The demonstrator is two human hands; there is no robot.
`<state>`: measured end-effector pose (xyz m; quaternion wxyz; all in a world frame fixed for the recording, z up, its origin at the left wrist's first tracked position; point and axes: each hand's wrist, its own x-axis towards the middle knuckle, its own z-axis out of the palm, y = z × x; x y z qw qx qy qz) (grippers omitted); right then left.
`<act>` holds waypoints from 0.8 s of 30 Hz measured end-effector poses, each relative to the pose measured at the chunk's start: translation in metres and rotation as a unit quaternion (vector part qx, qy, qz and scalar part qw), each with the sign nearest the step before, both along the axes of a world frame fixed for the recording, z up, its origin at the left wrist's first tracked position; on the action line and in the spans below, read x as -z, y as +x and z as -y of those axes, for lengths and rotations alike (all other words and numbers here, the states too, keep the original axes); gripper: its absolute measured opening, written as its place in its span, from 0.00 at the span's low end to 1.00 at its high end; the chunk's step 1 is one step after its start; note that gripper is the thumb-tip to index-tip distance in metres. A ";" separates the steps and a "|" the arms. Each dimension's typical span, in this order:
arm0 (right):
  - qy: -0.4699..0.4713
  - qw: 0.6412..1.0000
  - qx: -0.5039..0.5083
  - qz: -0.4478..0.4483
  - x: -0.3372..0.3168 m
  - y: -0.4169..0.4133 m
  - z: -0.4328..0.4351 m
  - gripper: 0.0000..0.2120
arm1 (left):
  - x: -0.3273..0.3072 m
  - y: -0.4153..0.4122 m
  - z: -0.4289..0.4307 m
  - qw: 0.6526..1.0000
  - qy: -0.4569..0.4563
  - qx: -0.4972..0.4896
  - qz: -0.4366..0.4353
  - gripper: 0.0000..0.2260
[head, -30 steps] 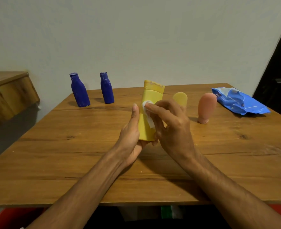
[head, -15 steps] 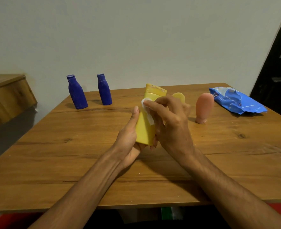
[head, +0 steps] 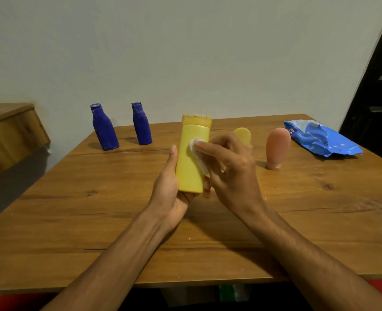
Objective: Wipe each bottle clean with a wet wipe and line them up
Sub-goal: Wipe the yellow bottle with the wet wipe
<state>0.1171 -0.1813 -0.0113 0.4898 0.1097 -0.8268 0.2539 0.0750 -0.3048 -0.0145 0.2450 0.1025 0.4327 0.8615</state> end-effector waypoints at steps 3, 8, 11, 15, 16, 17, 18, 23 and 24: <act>0.025 0.998 -0.047 0.023 0.005 0.001 0.004 0.15 | -0.001 -0.004 0.003 0.999 0.013 -0.029 0.040 0.23; 0.025 0.998 -0.050 0.027 0.005 0.001 0.002 0.15 | 0.001 -0.007 0.004 0.998 0.016 -0.038 0.046 0.22; -0.017 1.000 -0.007 0.013 0.005 -0.004 -0.004 0.12 | -0.001 -0.003 0.003 1.000 -0.006 -0.003 0.004 0.20; -0.072 0.997 0.019 -0.027 -0.001 -0.006 -0.008 0.13 | -0.001 0.001 0.002 0.997 -0.047 0.038 -0.052 0.22; -0.082 0.996 0.022 -0.036 -0.002 -0.006 -0.008 0.12 | 0.000 0.001 0.002 0.996 -0.048 0.044 -0.058 0.22; -0.091 0.995 0.022 -0.043 -0.003 -0.007 -0.009 0.12 | 0.000 0.001 0.002 0.996 -0.046 0.052 -0.061 0.22; -0.101 0.993 0.020 -0.048 -0.004 -0.007 -0.010 0.12 | 0.000 0.000 0.003 0.995 -0.045 0.060 -0.064 0.22; -0.122 0.990 0.017 -0.072 -0.006 -0.010 -0.010 0.12 | 0.003 0.000 0.004 0.991 -0.066 0.086 -0.080 0.24; -0.117 0.990 0.017 -0.073 -0.006 -0.010 -0.010 0.12 | 0.003 0.000 0.004 0.990 -0.072 0.087 -0.086 0.24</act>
